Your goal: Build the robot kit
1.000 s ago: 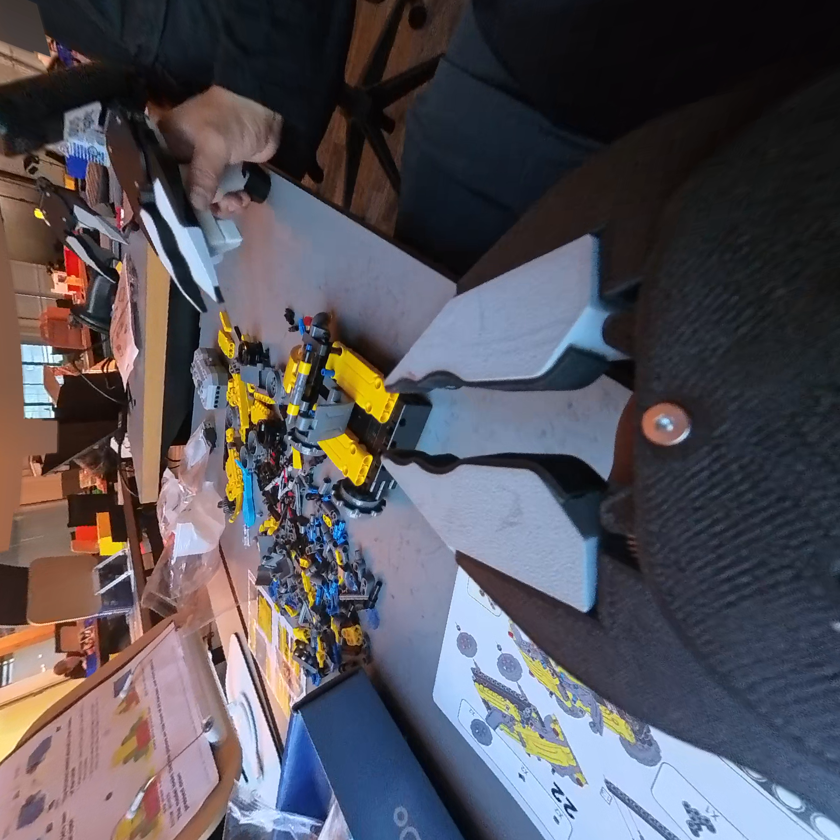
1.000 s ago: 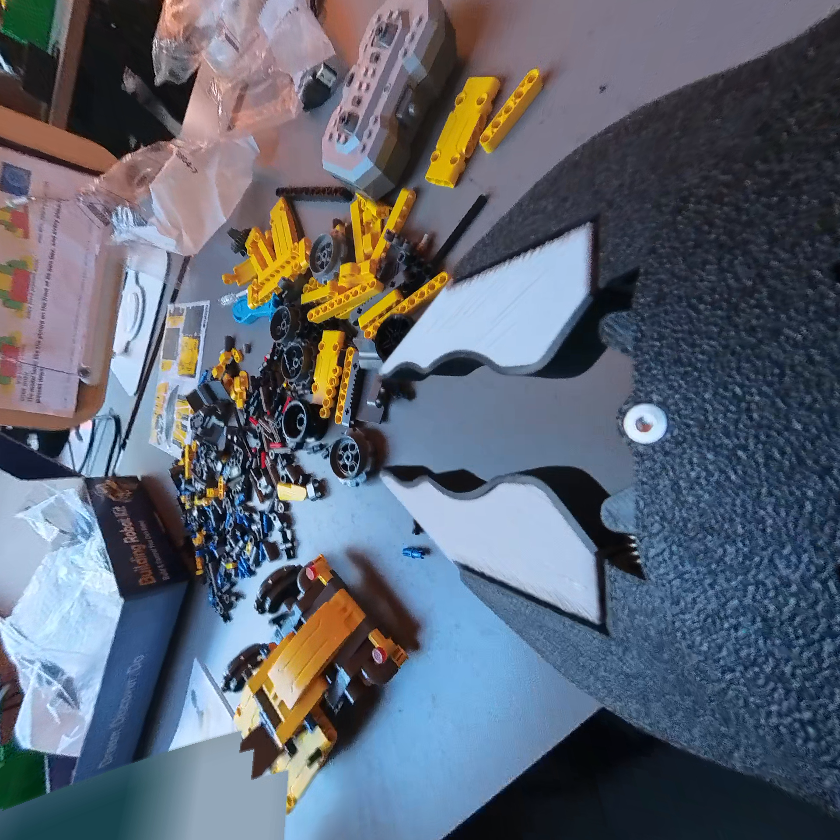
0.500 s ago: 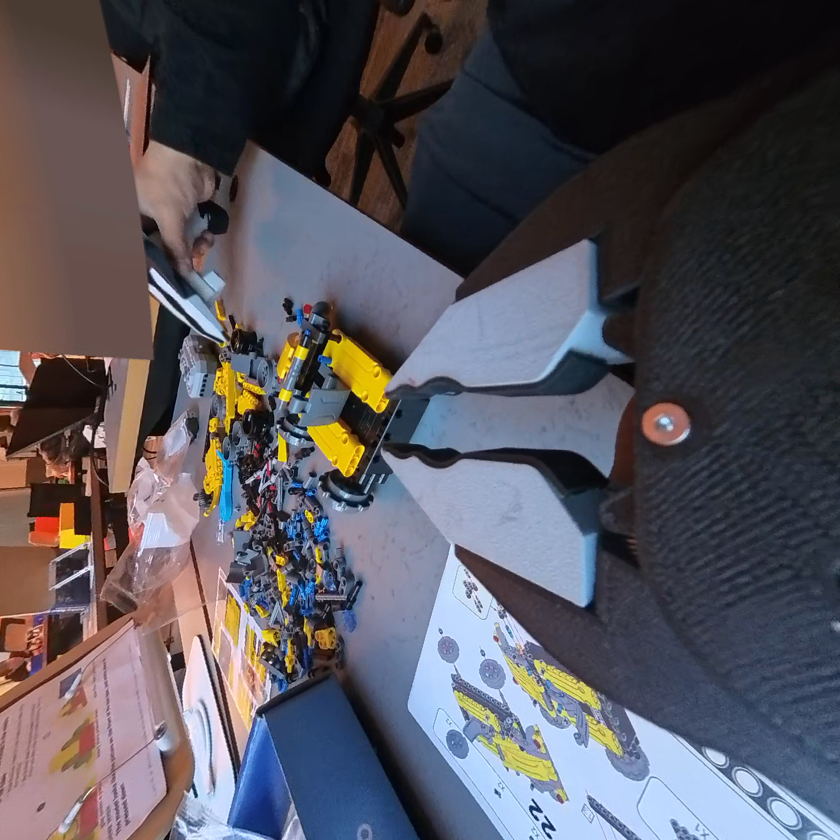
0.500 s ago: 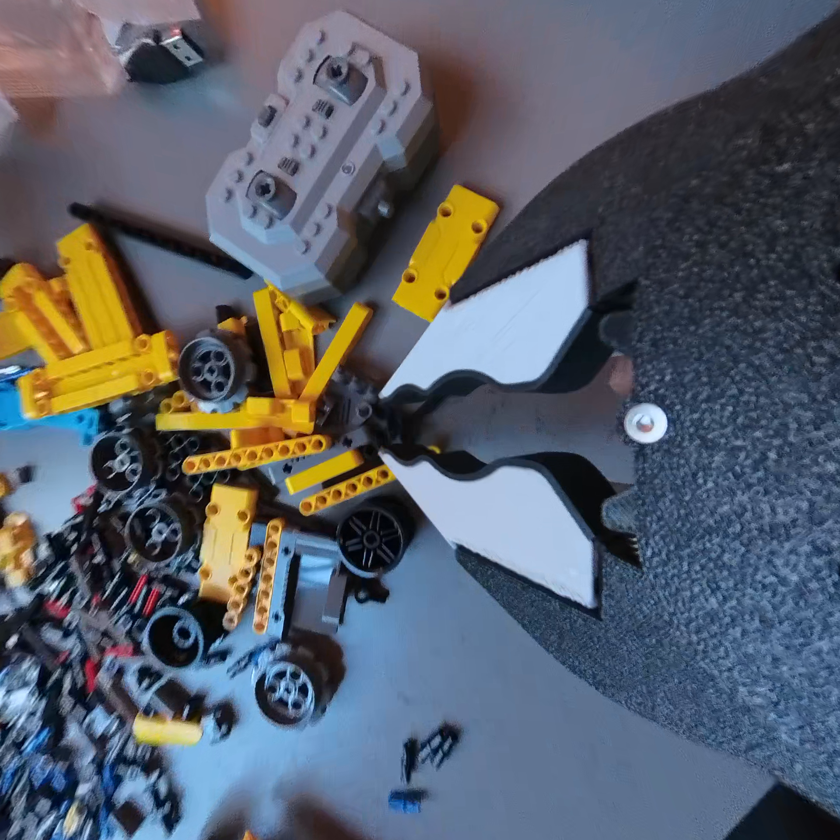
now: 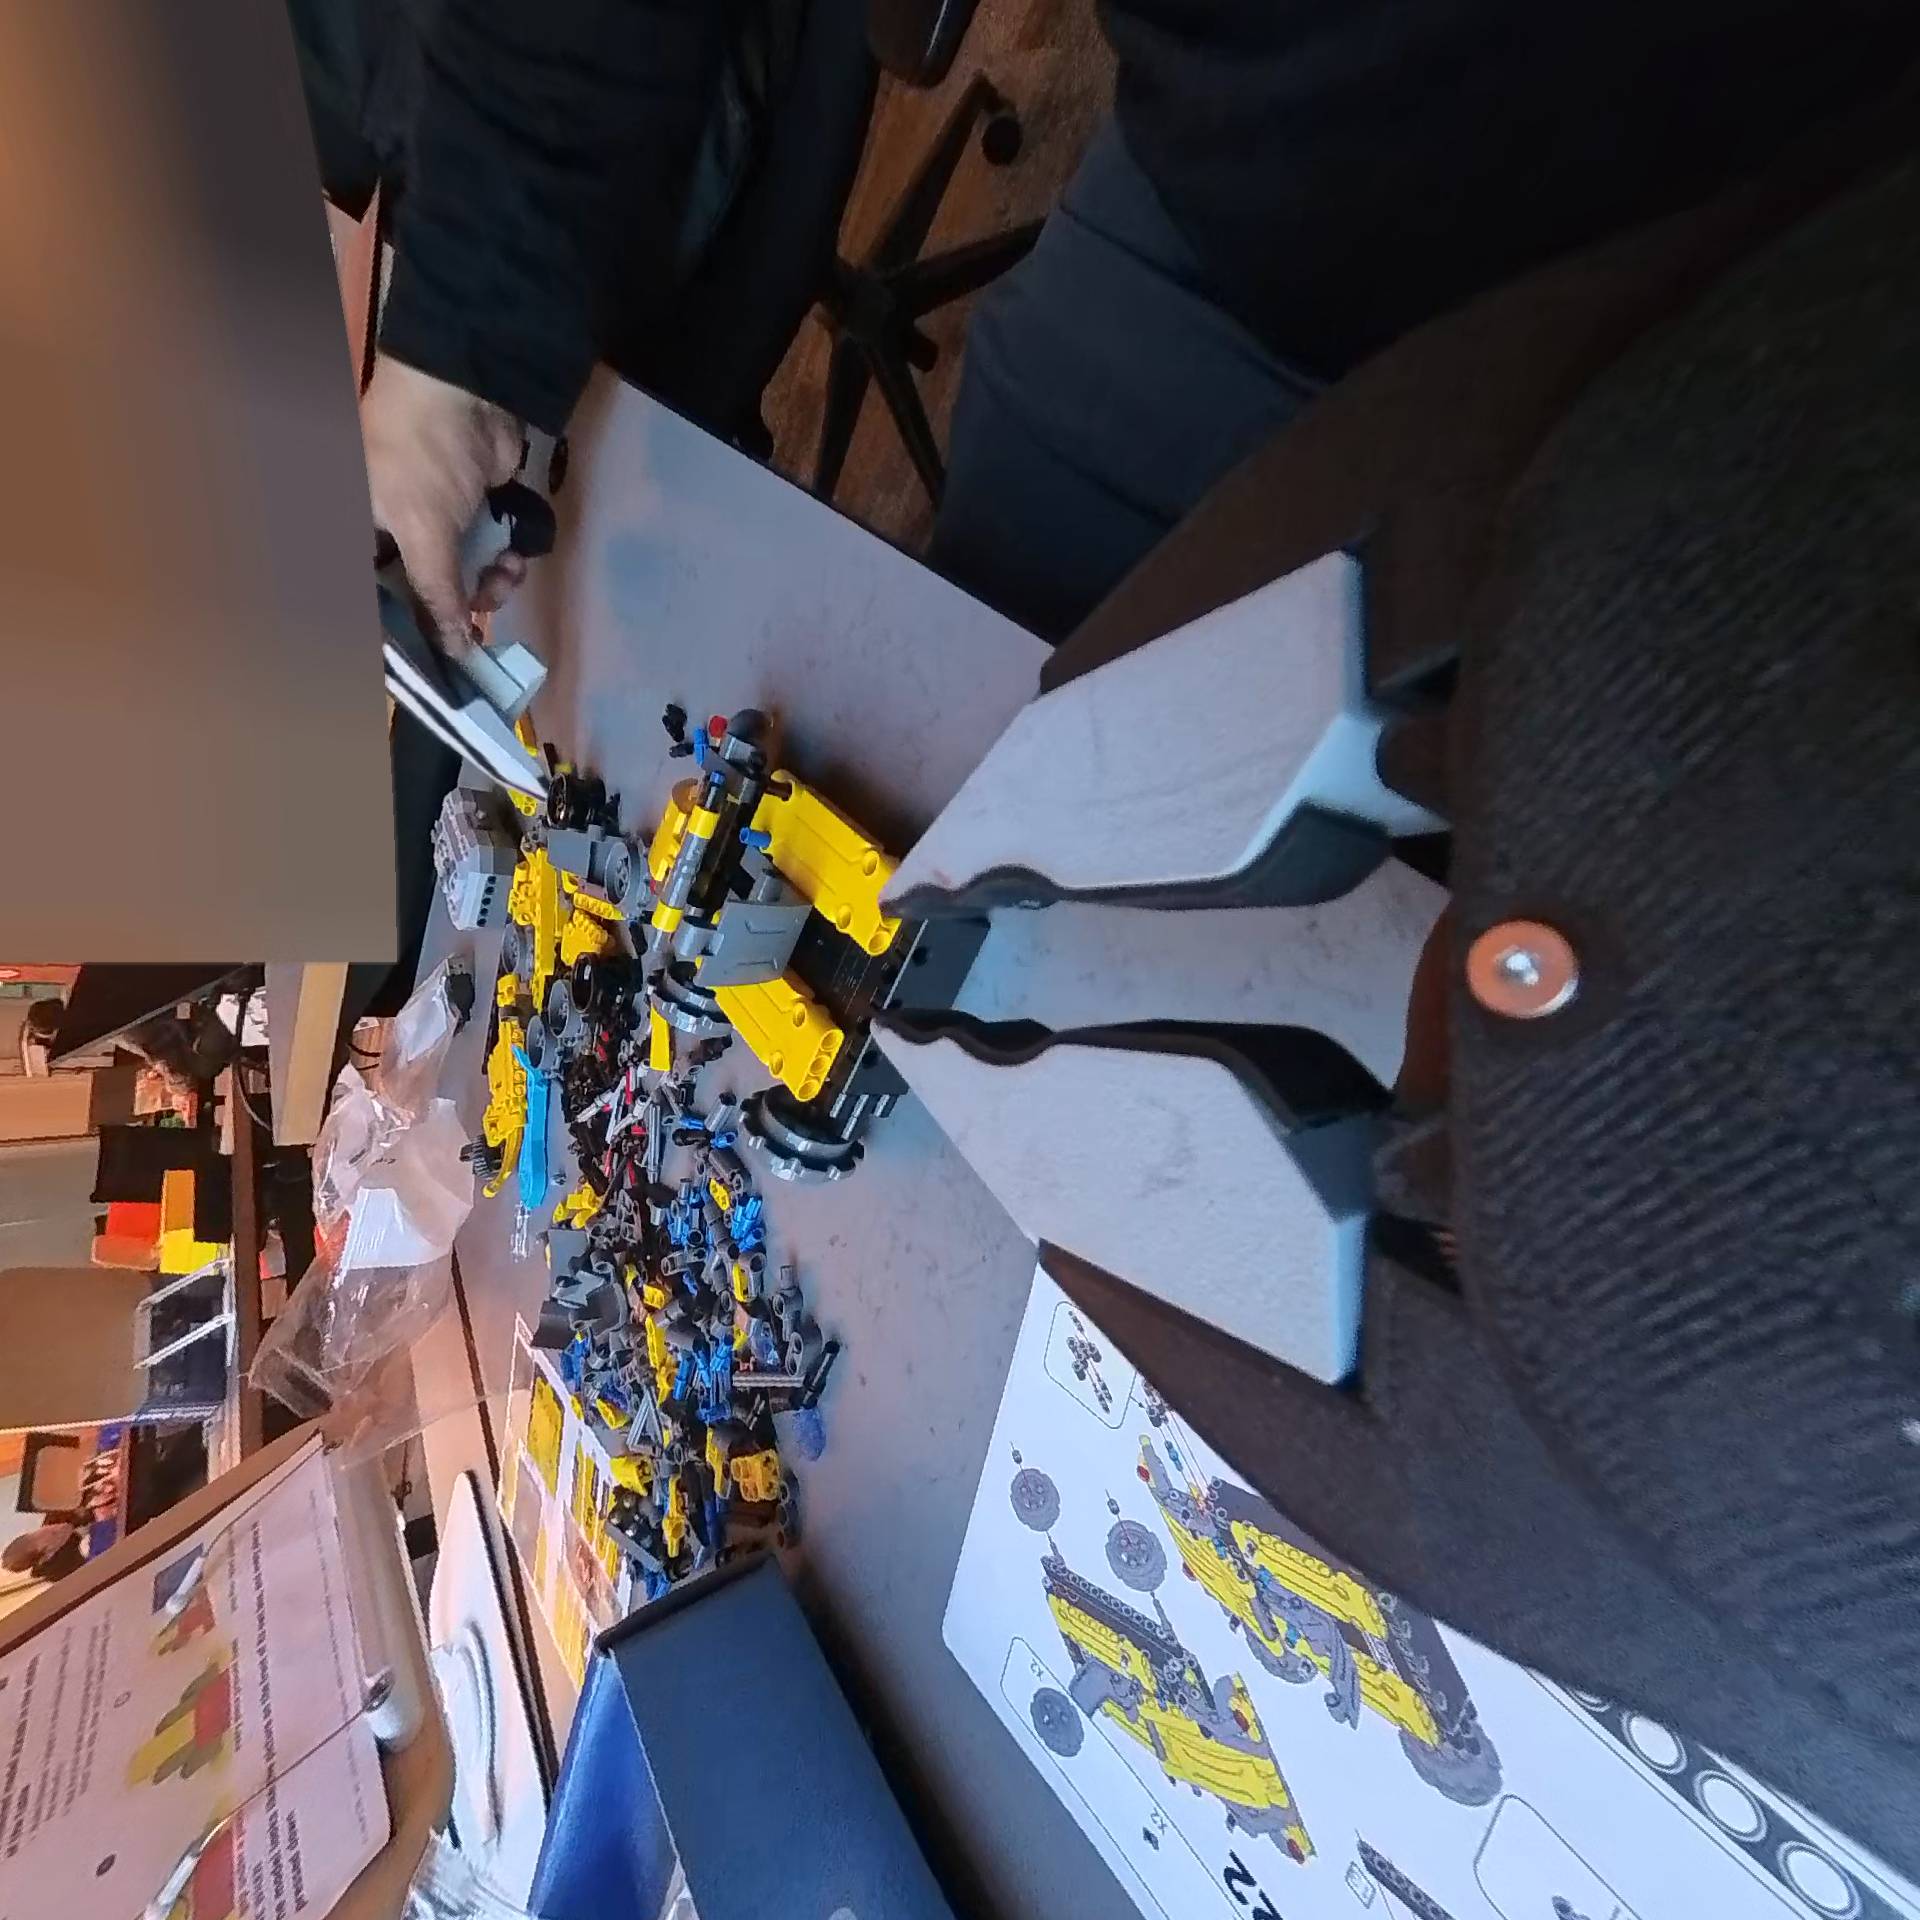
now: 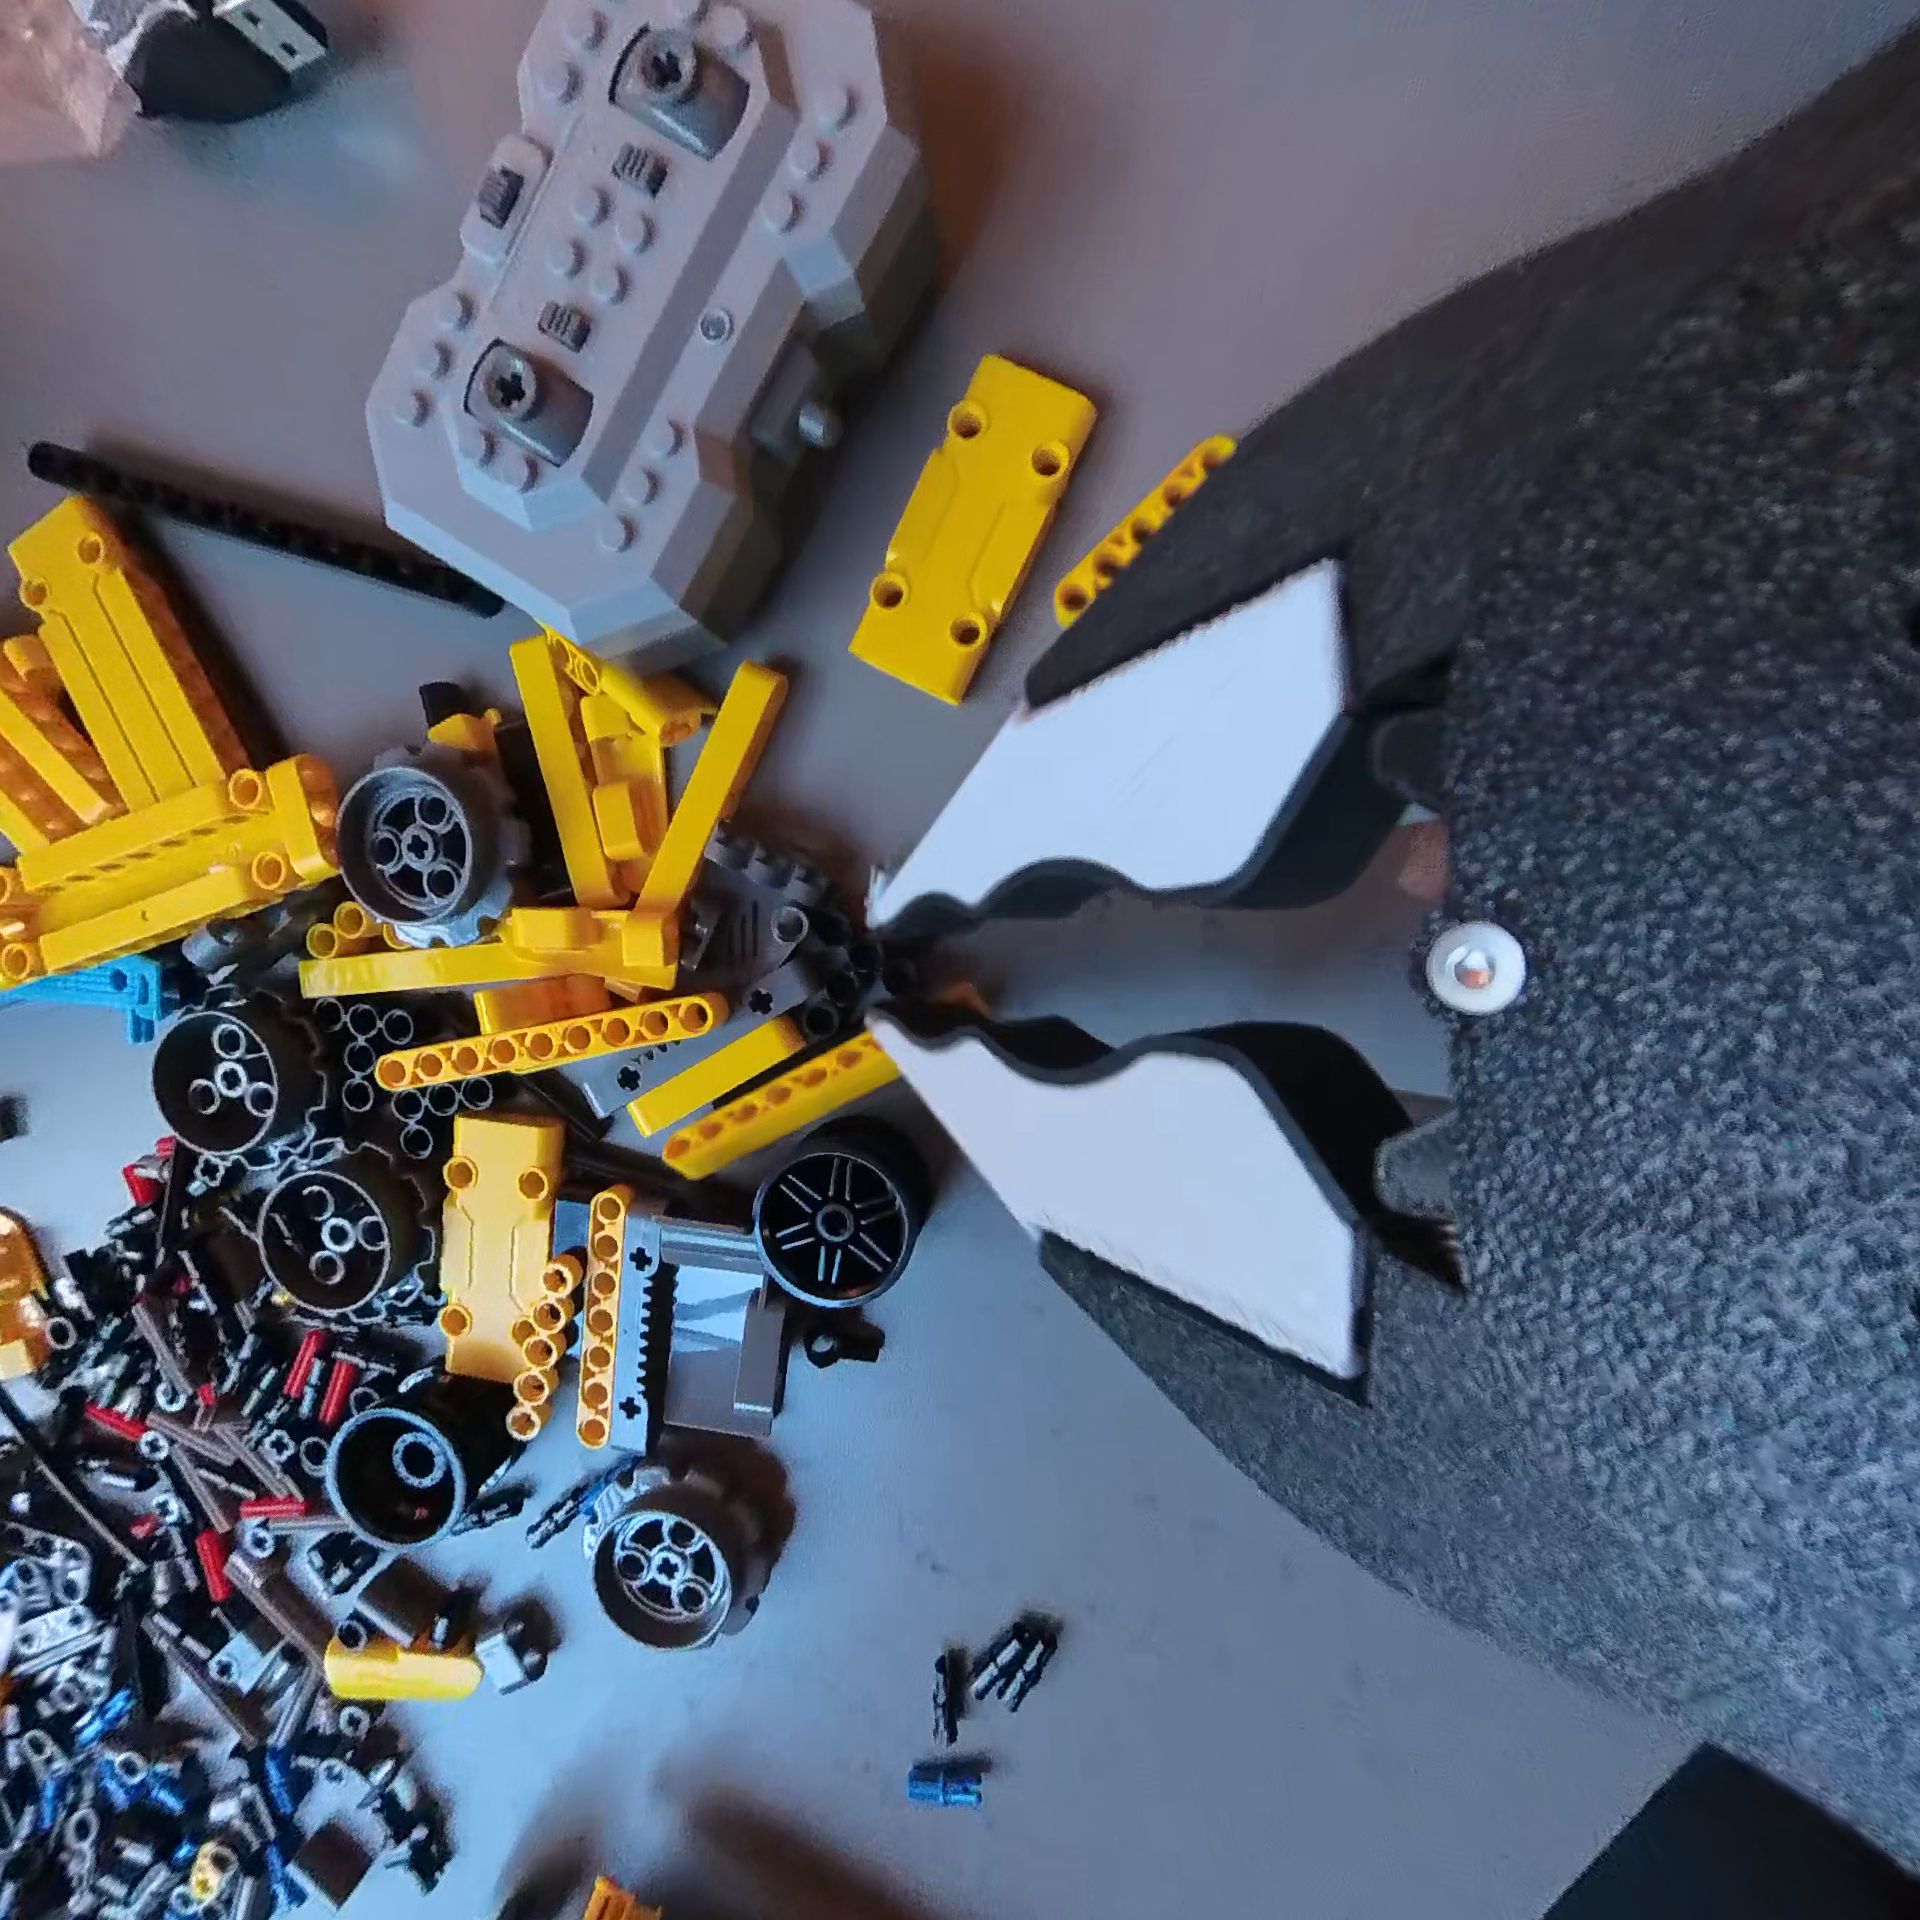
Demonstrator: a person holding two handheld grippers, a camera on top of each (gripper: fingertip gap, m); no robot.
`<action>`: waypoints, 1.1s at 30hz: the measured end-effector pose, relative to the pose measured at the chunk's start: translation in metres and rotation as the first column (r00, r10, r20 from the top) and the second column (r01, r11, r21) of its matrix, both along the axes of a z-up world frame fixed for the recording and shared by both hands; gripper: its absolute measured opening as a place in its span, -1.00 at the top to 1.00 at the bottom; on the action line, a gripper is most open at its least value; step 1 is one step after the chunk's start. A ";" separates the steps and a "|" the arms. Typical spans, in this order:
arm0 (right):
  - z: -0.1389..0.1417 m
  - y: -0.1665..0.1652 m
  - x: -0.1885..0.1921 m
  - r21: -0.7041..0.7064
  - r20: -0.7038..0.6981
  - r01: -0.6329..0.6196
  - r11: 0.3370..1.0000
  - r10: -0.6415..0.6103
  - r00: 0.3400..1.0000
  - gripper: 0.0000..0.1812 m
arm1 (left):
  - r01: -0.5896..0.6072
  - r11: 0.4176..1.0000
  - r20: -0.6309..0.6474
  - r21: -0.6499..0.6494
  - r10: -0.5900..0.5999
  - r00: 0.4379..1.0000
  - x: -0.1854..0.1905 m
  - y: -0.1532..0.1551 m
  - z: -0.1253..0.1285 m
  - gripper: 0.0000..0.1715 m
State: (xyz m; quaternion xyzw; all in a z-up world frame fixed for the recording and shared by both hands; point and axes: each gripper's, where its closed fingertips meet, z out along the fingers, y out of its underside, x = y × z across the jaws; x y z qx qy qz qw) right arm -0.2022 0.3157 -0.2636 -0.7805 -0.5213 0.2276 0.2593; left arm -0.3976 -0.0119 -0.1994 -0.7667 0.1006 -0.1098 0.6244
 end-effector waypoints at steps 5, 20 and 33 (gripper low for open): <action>-0.002 0.000 -0.002 0.019 0.052 -0.027 0.999 0.026 0.998 0.90 | 0.006 1.000 0.006 0.003 -0.006 1.000 0.000 -0.001 0.001 0.85; 0.036 -0.030 0.009 0.007 -0.044 -0.030 1.000 0.030 0.999 0.93 | 0.008 1.000 0.012 0.001 -0.008 1.000 0.000 0.000 0.001 0.85; 0.012 -0.135 0.025 -0.046 -0.084 -0.104 0.994 0.100 0.992 0.93 | 0.017 1.000 -0.035 0.023 -0.016 0.999 0.007 -0.001 0.001 0.86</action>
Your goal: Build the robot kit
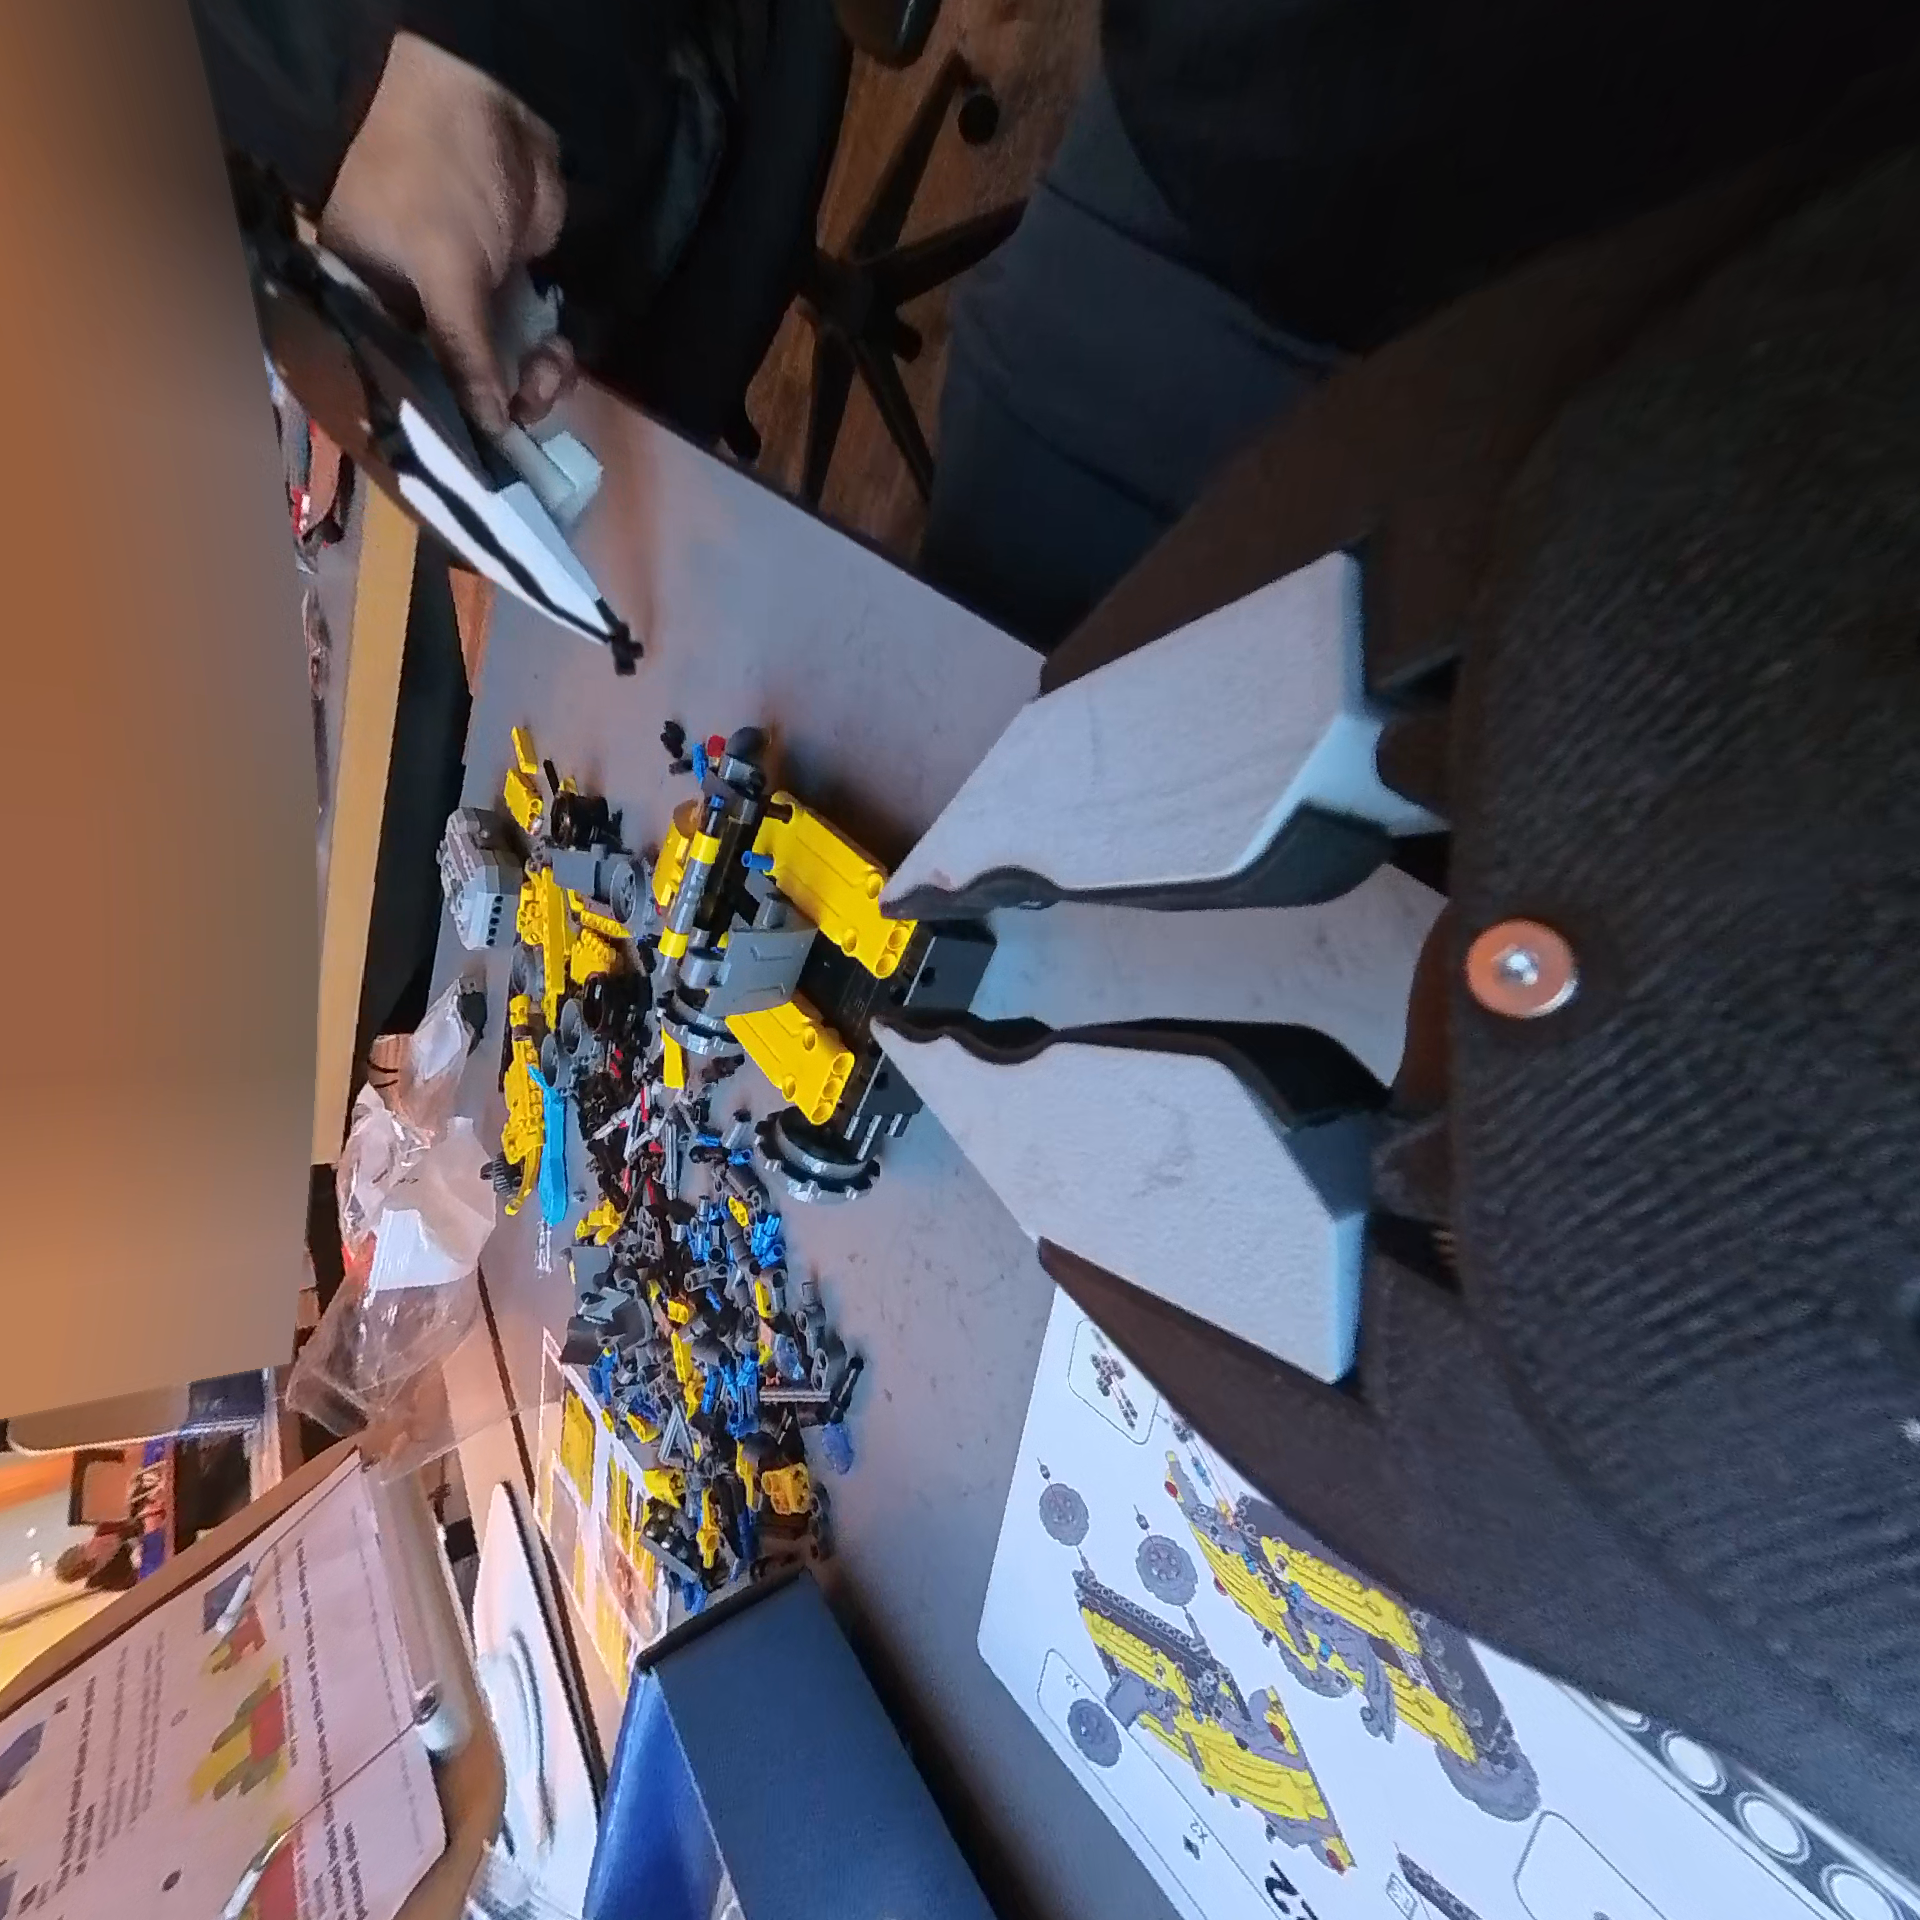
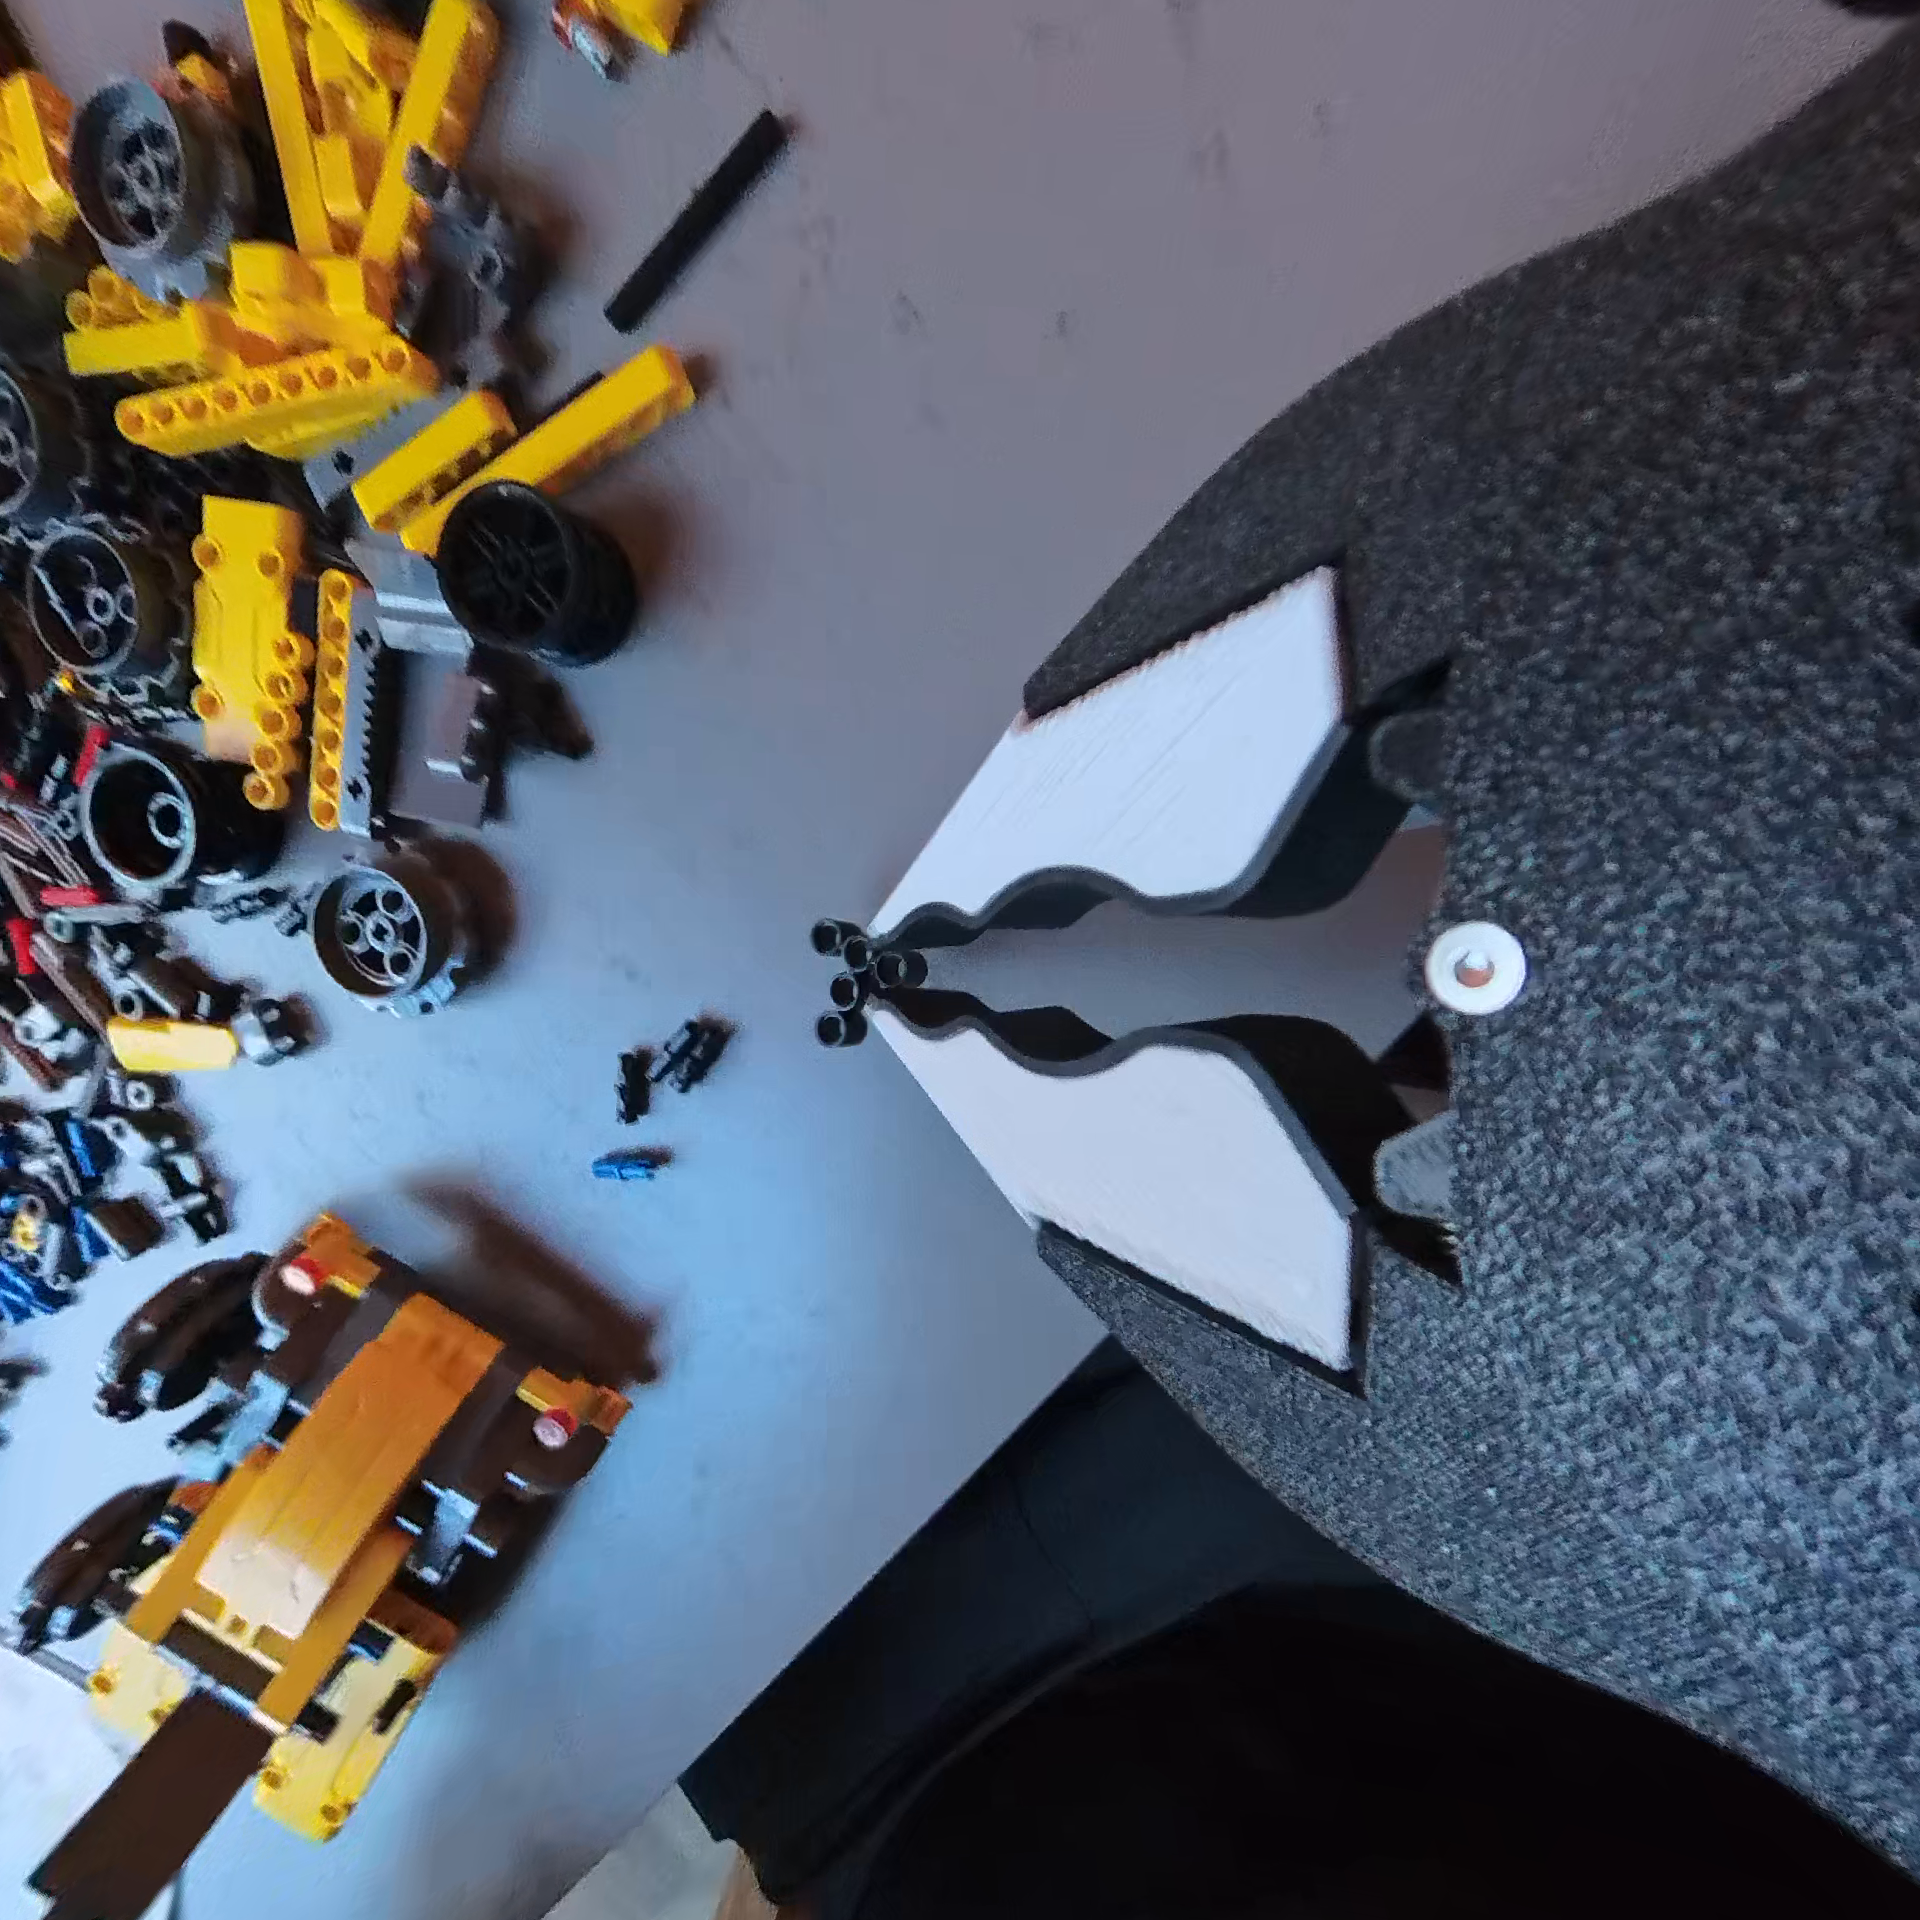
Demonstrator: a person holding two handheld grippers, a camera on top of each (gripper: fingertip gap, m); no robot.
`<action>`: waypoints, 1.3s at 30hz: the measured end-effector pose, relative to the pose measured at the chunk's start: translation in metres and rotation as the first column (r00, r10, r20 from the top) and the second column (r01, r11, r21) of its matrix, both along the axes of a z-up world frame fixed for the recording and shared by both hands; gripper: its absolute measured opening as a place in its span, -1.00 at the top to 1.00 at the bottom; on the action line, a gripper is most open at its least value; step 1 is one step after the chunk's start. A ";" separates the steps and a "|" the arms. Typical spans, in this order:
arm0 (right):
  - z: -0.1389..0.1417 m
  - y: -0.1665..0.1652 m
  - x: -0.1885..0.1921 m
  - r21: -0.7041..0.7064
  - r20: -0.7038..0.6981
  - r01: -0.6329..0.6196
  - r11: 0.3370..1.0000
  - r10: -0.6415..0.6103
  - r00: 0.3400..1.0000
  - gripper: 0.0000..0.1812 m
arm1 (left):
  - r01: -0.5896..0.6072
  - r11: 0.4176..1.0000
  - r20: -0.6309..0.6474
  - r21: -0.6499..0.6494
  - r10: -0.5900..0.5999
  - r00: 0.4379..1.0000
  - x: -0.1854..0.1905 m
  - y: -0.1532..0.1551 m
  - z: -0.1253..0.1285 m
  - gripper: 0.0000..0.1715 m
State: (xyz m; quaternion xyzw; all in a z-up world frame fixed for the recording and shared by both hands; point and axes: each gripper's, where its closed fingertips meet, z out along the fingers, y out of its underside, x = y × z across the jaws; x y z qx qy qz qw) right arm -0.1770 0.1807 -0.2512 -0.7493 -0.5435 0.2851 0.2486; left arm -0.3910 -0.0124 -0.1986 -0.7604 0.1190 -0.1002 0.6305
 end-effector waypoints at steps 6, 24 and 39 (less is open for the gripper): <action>0.000 -0.016 -0.004 -0.004 -0.016 -0.010 1.000 0.010 1.000 0.93 | 0.004 1.000 -0.022 0.016 -0.003 1.000 0.002 -0.002 0.000 0.86; -0.016 -0.025 -0.013 0.009 0.055 -0.030 1.000 0.029 0.998 0.88 | 0.019 0.999 -0.073 0.039 -0.017 0.997 0.006 -0.005 0.000 0.86; 0.045 -0.091 -0.049 -0.251 -0.304 -0.224 0.942 0.143 0.942 0.93 | 0.054 0.998 -0.121 -0.016 -0.056 0.991 0.024 0.000 -0.007 0.70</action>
